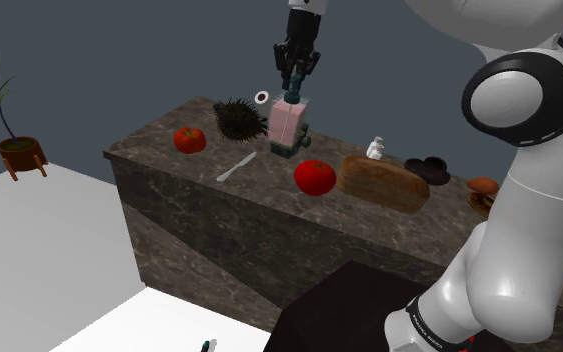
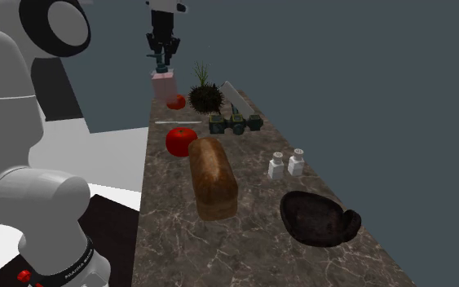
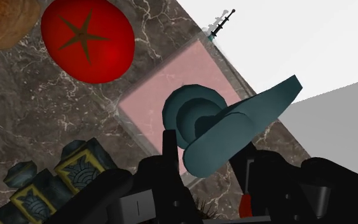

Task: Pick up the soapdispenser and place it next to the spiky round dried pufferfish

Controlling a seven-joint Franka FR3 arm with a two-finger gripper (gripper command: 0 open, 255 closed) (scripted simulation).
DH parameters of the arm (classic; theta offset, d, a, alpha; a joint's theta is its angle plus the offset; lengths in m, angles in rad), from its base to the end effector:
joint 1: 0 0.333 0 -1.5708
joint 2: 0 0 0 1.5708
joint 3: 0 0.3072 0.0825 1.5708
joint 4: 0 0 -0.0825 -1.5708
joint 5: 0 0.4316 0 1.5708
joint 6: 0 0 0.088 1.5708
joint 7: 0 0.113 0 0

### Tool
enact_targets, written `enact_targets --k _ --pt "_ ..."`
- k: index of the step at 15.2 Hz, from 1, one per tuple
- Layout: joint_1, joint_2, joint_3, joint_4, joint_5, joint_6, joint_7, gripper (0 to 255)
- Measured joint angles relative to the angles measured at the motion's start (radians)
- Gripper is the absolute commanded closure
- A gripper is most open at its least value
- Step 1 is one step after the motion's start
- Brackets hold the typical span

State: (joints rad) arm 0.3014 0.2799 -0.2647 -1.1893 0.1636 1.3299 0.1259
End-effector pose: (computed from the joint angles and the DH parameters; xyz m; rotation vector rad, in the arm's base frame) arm 0.6512 0.0720 0.6127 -3.0558 0.0846 0.2110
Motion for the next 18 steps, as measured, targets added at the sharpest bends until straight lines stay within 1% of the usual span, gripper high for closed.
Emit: enact_targets --k 7,15,18 --pt "0.015 -0.043 0.002 -0.154 -0.013 0.113 -0.004 255" --pt "0.024 -0.069 0.004 -0.302 -0.020 0.234 -0.012 255" --pt "0.027 -0.069 0.005 -0.341 -0.020 0.274 -0.014 255"
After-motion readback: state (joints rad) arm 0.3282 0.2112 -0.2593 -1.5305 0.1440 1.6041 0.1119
